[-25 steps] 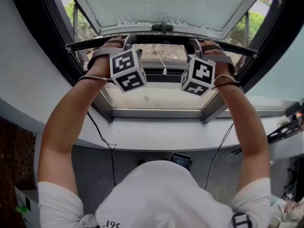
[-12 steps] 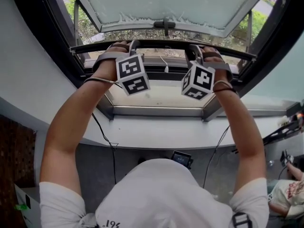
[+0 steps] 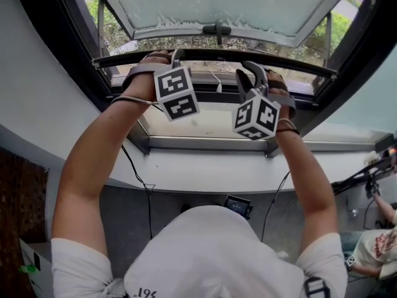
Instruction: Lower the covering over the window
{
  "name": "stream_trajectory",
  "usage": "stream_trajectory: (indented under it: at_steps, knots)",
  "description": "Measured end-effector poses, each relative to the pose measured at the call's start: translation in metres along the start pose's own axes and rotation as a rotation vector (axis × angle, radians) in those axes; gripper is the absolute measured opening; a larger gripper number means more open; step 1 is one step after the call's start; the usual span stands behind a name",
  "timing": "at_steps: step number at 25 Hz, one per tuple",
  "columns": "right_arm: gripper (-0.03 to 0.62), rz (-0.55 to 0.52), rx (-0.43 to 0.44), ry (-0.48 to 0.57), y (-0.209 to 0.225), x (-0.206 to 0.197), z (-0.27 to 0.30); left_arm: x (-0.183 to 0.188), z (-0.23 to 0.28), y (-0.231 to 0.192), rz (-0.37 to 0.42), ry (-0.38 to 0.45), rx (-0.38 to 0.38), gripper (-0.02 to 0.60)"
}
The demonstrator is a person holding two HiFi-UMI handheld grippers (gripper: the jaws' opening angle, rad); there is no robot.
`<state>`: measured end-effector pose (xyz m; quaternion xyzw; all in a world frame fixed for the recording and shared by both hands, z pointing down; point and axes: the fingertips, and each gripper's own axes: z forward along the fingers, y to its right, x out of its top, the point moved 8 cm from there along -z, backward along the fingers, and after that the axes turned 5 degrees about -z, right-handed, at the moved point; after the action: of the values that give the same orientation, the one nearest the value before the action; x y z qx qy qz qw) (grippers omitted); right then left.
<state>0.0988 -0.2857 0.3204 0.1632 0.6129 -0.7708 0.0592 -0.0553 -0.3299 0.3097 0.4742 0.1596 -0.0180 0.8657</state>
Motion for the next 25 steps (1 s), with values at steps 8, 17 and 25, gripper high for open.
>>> stream_trajectory:
  at_steps: [8, 17, 25]
  knots:
    - [0.107, 0.182, 0.264, -0.033, -0.072, 0.015, 0.031, 0.0, -0.001, 0.0, -0.001, -0.005, 0.004, 0.101]
    - [0.135, 0.432, 0.324, -0.153, -0.084, 0.012, 0.062, 0.001, -0.001, 0.0, -0.011, -0.002, 0.01, 0.101]
    - [0.083, 0.65, 0.362, -0.189, -0.086, 0.011, 0.062, 0.001, -0.002, 0.0, -0.017, 0.002, 0.013, 0.101]
